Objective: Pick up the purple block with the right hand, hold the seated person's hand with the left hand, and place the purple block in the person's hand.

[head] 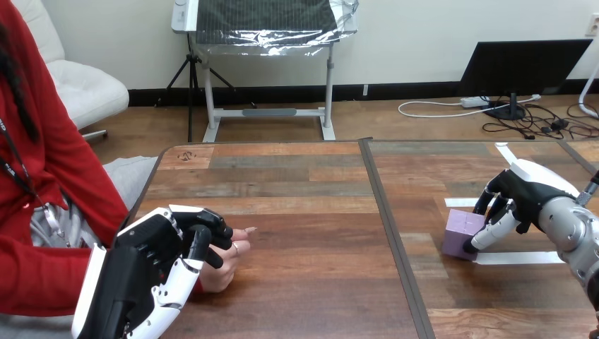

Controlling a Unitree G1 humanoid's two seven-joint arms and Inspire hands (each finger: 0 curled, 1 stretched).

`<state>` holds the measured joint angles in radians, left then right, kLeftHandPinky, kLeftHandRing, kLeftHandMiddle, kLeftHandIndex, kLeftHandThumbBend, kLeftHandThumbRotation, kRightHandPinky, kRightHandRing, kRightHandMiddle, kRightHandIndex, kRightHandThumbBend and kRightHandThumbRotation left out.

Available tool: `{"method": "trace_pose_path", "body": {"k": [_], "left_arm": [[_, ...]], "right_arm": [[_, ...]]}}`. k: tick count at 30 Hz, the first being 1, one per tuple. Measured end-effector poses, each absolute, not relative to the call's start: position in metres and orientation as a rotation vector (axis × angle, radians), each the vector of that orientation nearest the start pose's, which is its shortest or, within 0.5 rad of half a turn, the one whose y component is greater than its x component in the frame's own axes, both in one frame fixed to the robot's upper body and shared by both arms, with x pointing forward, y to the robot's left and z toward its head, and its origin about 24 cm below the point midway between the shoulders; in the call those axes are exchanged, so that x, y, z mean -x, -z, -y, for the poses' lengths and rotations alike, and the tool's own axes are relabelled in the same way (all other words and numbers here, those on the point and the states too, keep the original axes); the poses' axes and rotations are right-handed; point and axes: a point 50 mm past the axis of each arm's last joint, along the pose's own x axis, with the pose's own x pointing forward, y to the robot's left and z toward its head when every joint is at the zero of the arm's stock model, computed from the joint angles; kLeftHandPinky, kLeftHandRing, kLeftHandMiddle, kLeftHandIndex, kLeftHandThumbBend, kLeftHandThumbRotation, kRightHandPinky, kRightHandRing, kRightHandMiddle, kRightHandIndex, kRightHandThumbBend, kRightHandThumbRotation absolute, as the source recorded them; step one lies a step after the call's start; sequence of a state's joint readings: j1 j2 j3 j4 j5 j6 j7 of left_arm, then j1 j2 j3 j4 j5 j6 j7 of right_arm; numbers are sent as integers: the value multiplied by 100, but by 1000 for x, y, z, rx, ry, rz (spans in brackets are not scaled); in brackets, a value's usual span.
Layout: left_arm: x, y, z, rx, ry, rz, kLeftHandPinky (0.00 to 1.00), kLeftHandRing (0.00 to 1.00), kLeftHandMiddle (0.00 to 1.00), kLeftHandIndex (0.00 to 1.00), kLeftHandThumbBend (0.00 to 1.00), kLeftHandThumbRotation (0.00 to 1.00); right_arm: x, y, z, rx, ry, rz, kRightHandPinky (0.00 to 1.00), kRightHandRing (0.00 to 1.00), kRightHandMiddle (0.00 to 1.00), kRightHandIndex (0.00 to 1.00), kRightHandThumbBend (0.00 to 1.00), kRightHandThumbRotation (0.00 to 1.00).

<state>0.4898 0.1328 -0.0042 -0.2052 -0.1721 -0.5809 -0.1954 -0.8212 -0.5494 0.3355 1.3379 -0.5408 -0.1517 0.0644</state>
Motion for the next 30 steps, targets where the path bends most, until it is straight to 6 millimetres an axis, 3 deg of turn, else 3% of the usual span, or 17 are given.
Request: {"method": "trace_pose_path", "body": {"k": [30], "left_arm": [[-146,-52,-185,-42,81,308,41,54,55,51,23,46]], "right_arm": [[-352,-43,282,1167,-127,-493,44,48,52,52,80,0]]}}
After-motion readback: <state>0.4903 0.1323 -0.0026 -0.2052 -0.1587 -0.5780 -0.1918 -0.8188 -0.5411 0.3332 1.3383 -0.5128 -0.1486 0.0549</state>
